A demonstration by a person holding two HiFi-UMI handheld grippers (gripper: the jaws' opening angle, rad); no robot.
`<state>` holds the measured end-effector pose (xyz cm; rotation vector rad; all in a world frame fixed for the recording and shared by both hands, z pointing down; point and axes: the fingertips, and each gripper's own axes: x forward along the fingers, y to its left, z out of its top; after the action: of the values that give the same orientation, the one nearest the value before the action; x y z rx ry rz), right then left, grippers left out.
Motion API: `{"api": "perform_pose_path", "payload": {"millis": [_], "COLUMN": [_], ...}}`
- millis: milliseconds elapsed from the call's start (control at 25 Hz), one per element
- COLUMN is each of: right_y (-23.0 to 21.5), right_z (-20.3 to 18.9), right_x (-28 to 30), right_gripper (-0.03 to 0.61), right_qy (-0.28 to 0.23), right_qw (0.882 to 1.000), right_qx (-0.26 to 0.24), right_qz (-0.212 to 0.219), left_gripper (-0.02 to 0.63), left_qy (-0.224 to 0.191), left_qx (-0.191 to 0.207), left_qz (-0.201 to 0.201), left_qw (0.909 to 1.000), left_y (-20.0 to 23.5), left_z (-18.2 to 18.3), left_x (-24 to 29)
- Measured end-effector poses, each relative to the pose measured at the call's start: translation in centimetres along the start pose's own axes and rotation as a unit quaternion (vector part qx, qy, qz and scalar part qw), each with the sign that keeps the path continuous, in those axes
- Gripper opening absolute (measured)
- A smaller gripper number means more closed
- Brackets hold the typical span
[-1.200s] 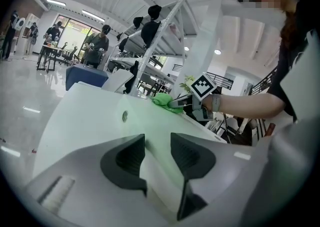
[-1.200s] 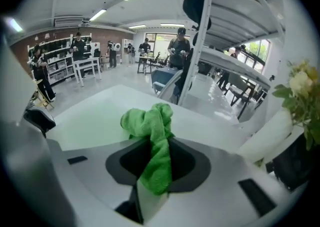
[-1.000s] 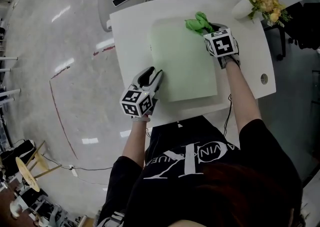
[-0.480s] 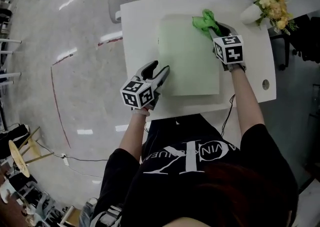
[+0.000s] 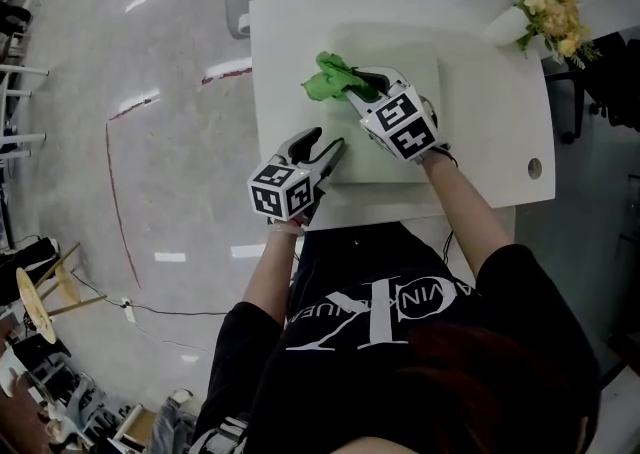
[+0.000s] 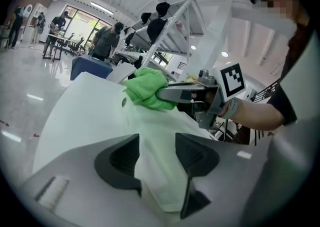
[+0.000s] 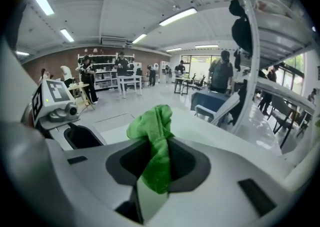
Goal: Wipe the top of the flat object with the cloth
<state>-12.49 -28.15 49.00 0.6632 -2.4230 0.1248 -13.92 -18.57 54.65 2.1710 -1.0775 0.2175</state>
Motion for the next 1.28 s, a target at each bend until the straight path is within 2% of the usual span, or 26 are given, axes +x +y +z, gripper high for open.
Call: {"api": "perform_pose_path", "payload": {"millis": [120, 240, 360, 520, 800, 1280], "right_y": [2.3, 3.2, 3.5, 3.1, 1.2, -4.3], "right_z": [-0.5, -1.4, -1.8, -2.3, -4.4, -10.6], "right_x": [1.1, 2.2, 2.6, 2.1, -0.2, -7.6], "right_gripper": [0.109, 0.109, 0.108, 0.107, 0.107, 0.107], "right_qy": [0.024, 0.056, 0.073, 0.083, 0.102, 0.134], "right_qw": [0.999, 0.992, 0.987, 0.988, 0.99, 0.985], "right_qx": [-0.043, -0.112, -0.141, -0.128, -0.091, -0.034], "right_qz": [0.018, 0.009, 0.003, 0.004, -0.019, -0.105], "left_gripper": [0.206, 0.193, 0.192, 0.19, 0.19, 0.19], "left_qy": [0.002, 0.006, 0.008, 0.007, 0.01, 0.016], "left_qx": [-0.004, -0.012, -0.011, -0.021, -0.027, -0.032], "left_qz": [0.006, 0.012, 0.015, 0.017, 0.02, 0.024], "left_qw": [1.0, 0.9998, 0.9998, 0.9996, 0.9994, 0.9991], "left_y": [-0.2, 0.0, 0.2, 0.2, 0.3, 0.4], "left_z": [-0.5, -0.7, -0.8, -0.9, -0.9, -0.9], "left_x": [-0.1, 0.0, 0.0, -0.1, -0.2, -0.1]}}
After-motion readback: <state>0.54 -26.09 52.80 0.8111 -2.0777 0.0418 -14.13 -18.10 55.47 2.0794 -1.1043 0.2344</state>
